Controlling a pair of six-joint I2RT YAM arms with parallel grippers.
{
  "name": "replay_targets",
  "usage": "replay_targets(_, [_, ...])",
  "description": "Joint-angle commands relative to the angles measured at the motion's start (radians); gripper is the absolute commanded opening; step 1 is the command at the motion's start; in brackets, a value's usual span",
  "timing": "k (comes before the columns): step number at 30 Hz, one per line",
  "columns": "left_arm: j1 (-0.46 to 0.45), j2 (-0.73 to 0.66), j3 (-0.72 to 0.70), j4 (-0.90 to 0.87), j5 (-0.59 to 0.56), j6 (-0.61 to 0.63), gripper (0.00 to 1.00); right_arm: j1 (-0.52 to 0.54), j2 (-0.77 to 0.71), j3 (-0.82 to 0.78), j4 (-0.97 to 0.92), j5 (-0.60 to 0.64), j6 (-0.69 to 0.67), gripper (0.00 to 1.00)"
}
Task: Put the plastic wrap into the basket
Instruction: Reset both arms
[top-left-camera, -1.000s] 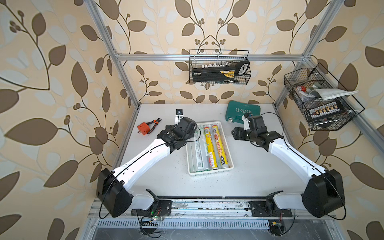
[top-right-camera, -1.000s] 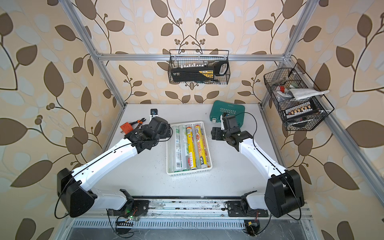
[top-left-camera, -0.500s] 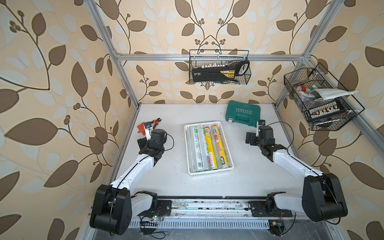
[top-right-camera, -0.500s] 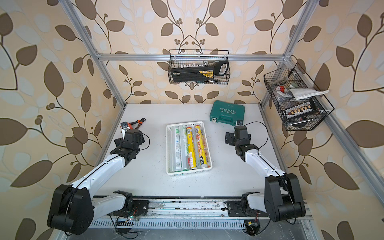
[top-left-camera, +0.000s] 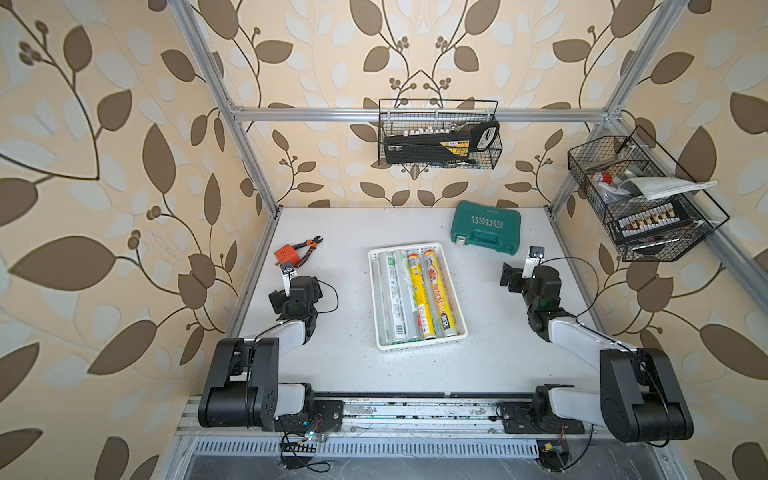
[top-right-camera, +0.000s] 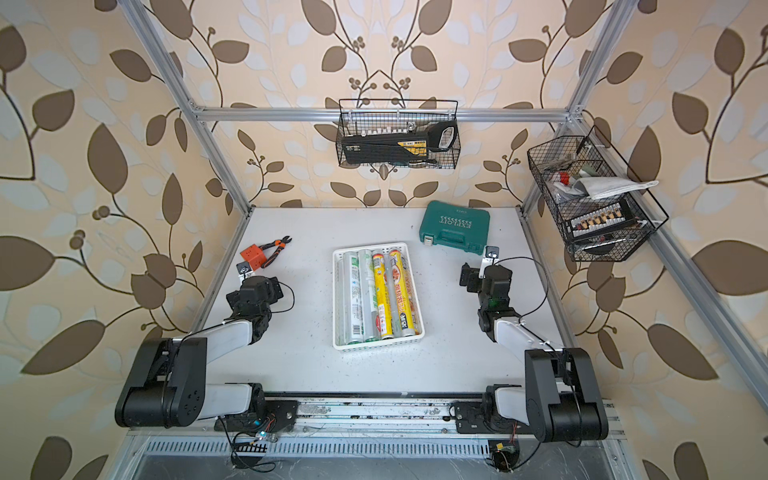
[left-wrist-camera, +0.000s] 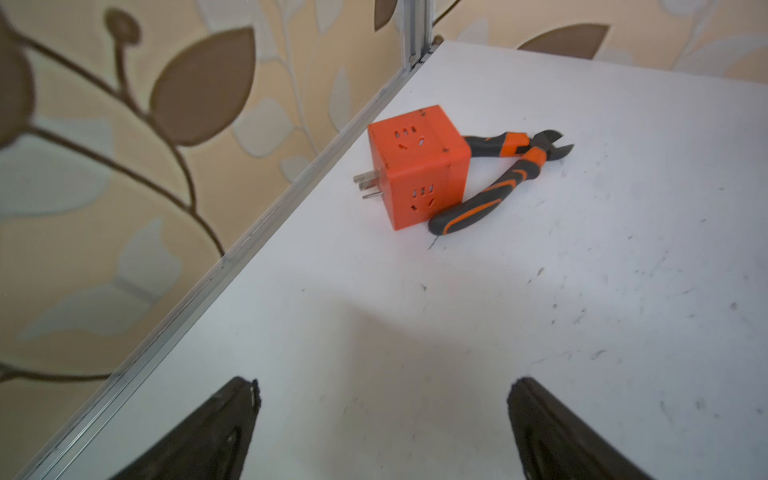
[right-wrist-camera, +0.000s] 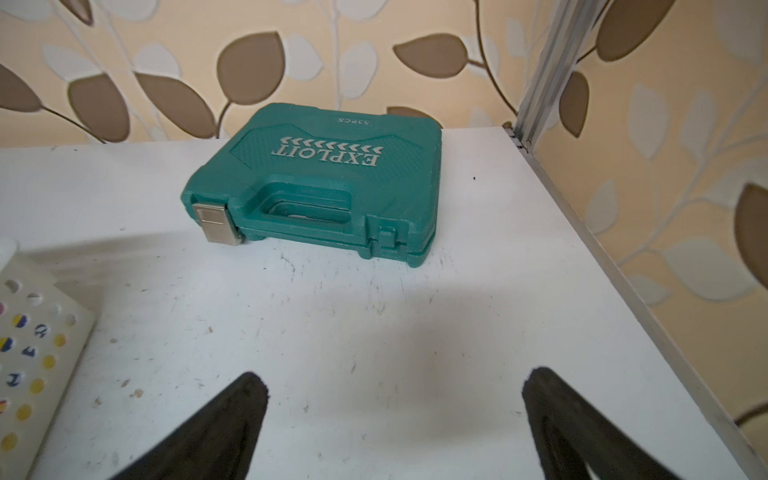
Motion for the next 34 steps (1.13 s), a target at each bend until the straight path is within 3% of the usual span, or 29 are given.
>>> replay_targets(1, [0.007,0.037,-0.024,0.201,0.091,0.066,0.99,-0.003,0.081,-0.075,0.206,-0.056,-0.013,1.0])
replay_targets(6, [0.018,0.064,-0.023,0.222,0.159,0.084,0.99,-0.002,0.226,-0.08,0.337,-0.133,-0.045,0.99])
replay_targets(11, [0.055,0.133,-0.104,0.415,0.319,0.124,0.99,-0.005,0.225,-0.076,0.326,-0.11,-0.034,0.99])
replay_targets(12, [0.054,0.119,-0.067,0.329,0.336,0.12,0.99,-0.005,0.218,-0.074,0.311,-0.11,-0.034,0.99])
replay_targets(15, [0.058,0.142,0.0,0.223,0.341,0.117,0.99,-0.004,0.221,-0.075,0.316,-0.109,-0.034,0.99])
replay_targets(34, [0.071,0.141,0.0,0.227,0.366,0.112,0.99,-0.003,0.222,-0.072,0.312,-0.106,-0.036,0.99])
